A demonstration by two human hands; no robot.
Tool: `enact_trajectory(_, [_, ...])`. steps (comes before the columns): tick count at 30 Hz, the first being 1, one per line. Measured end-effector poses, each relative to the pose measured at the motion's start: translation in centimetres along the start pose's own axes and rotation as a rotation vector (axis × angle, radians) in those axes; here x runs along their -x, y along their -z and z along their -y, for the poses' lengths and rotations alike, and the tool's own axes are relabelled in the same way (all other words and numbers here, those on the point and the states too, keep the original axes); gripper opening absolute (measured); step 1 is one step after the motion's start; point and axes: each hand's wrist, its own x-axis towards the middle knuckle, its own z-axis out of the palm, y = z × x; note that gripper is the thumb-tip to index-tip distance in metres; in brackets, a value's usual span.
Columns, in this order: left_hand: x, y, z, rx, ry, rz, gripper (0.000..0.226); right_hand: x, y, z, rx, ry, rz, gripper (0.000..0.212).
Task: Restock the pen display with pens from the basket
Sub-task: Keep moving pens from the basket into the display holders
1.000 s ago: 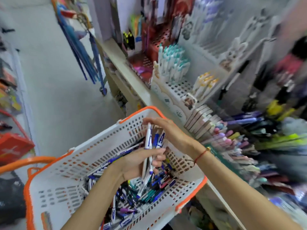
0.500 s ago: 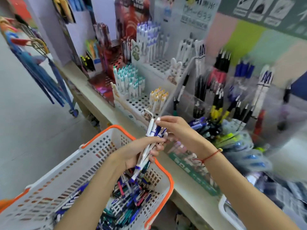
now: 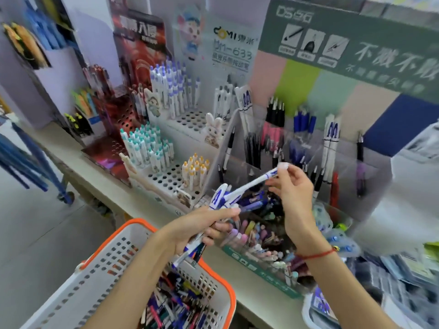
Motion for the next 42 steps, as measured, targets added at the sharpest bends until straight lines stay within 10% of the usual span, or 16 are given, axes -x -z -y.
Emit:
enact_trajectory(14, [-3.9,-4.2,-2.6,0.58,-0.083,0.008,0.016,-2.5,8.1,6.8,0.039,0.818,-0.706,0.014])
enact_trajectory(32, [-5.3,-8.5,-3.8,0.321,-0.244,-0.052,0.023,-8.0,6.7,6.6,0.977,0.811,-0.376,0.033])
enact_trajectory(42, [-6.1,-11.3,-6.1,0.191,-0.474,-0.109,0.02,-2.0,6.7,5.1,0.445,0.328,0.07,0.022])
